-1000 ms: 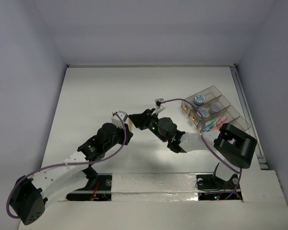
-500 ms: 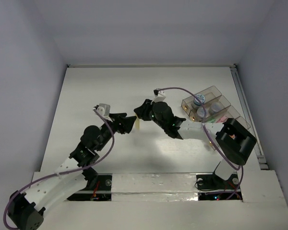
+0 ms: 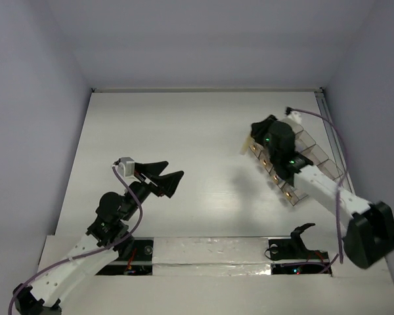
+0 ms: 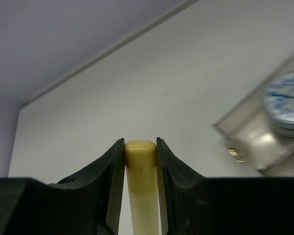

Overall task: Sort the stationery into containers
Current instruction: Place the pen in the storage box.

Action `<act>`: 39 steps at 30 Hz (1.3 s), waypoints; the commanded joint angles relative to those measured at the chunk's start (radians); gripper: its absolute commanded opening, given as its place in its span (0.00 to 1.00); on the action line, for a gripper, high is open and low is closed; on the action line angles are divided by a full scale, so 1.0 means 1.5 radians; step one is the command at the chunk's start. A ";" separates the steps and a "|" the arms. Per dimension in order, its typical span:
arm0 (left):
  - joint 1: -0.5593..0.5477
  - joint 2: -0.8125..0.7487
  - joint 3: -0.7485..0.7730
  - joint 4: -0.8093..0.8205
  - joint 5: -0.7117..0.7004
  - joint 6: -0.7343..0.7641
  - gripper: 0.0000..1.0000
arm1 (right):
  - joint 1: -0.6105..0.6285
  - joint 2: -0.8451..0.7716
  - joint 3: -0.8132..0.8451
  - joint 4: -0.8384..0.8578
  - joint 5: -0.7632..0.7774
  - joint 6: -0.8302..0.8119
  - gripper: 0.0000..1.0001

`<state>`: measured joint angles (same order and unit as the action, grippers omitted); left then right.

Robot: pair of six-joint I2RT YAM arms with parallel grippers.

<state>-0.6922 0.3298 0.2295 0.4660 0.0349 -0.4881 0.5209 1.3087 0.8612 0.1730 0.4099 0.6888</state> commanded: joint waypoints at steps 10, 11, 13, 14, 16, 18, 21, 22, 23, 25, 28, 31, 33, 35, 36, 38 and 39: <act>-0.015 -0.145 -0.032 -0.074 -0.001 -0.031 0.94 | -0.329 -0.443 -0.195 -0.423 0.153 0.016 0.00; -0.015 -0.161 -0.030 -0.084 -0.010 -0.028 0.95 | -0.339 -0.452 -0.197 -0.437 0.163 0.014 0.00; -0.033 -0.175 -0.030 -0.100 -0.045 -0.026 0.95 | -0.366 -0.444 -0.199 -0.445 0.186 0.006 0.00; -0.040 -0.179 -0.030 -0.105 -0.052 -0.025 0.95 | -0.372 -0.437 -0.199 -0.443 0.191 0.004 0.00; -0.052 -0.182 -0.028 -0.111 -0.067 -0.021 0.96 | -0.385 -0.410 -0.195 -0.438 0.195 0.003 0.00; -0.069 -0.180 -0.025 -0.119 -0.078 -0.018 0.96 | -0.385 -0.393 -0.189 -0.427 0.199 0.006 0.00; -0.084 -0.179 -0.020 -0.128 -0.102 -0.015 0.96 | -0.392 -0.358 -0.186 -0.410 0.201 0.007 0.00; -0.084 -0.181 -0.019 -0.130 -0.111 -0.014 0.96 | -0.392 -0.335 -0.186 -0.409 0.205 0.014 0.00; -0.091 -0.182 -0.018 -0.132 -0.115 -0.013 0.96 | -0.399 -0.324 -0.187 -0.411 0.206 0.020 0.00; -0.091 -0.187 -0.018 -0.137 -0.127 -0.011 0.97 | -0.410 -0.308 -0.191 -0.407 0.189 0.031 0.01; -0.097 -0.192 -0.018 -0.143 -0.142 -0.010 0.97 | -0.420 -0.278 -0.196 -0.390 0.162 0.037 0.45; -0.097 -0.193 -0.020 -0.146 -0.151 -0.010 0.98 | -0.420 -0.264 -0.191 -0.394 0.157 0.038 0.89; -0.097 -0.186 -0.019 -0.147 -0.157 -0.009 0.98 | -0.420 -0.291 -0.163 -0.407 0.136 0.014 0.95; -0.097 -0.179 -0.019 -0.146 -0.165 -0.008 0.98 | -0.420 -0.331 -0.122 -0.404 0.105 -0.027 1.00; -0.097 -0.169 -0.019 -0.143 -0.167 -0.007 0.99 | -0.420 -0.375 -0.106 -0.397 0.090 -0.047 1.00; -0.097 -0.154 -0.018 -0.137 -0.177 -0.004 0.99 | -0.420 -0.412 -0.064 -0.384 0.019 -0.086 1.00; -0.097 -0.137 -0.018 -0.129 -0.178 -0.002 0.99 | -0.420 -0.437 -0.018 -0.378 -0.018 -0.098 1.00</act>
<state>-0.8322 0.0788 0.1787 0.2195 -0.2024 -0.5121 -0.1043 0.7494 0.6640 -0.4717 0.5270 0.6453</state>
